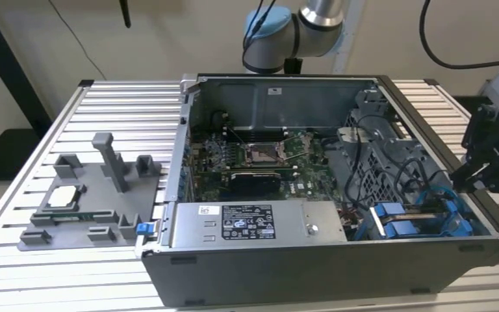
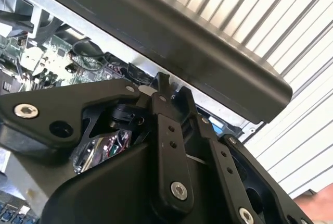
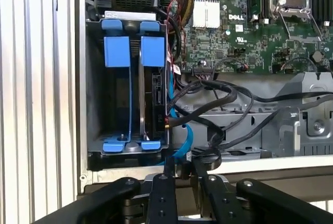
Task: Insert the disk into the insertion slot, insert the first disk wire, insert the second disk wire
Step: 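Insert the second disk wire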
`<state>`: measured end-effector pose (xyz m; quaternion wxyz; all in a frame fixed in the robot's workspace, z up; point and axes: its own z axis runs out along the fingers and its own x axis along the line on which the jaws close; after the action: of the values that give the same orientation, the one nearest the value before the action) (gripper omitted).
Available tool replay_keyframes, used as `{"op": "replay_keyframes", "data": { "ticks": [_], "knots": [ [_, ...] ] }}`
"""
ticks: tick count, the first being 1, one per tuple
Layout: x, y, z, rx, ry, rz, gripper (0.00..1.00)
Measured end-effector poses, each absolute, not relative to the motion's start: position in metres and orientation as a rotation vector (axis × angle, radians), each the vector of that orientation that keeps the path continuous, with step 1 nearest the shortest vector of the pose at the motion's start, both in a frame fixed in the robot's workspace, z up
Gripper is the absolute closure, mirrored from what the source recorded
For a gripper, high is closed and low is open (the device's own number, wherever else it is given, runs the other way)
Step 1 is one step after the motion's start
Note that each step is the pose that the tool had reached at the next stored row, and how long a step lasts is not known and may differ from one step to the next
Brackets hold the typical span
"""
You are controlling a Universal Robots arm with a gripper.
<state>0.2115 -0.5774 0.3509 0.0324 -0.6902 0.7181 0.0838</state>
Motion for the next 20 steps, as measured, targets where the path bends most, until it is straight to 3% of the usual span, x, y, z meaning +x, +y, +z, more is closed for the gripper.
{"op": "replay_keyframes", "data": {
  "ticks": [2,3,13,14,20],
  "knots": [
    [0.2114,-0.5778,0.3505,-2.12,2.212,0.259,0.0],
    [0.2113,-0.5781,0.3506,-2.116,2.211,0.264,1.0],
    [0.2113,-0.5794,0.3523,-2.112,2.21,0.268,1.0],
    [0.2113,-0.5795,0.3523,-2.112,2.211,0.268,0.0],
    [0.2113,-0.5807,0.3531,-2.112,2.21,0.268,0.0]
  ]
}}
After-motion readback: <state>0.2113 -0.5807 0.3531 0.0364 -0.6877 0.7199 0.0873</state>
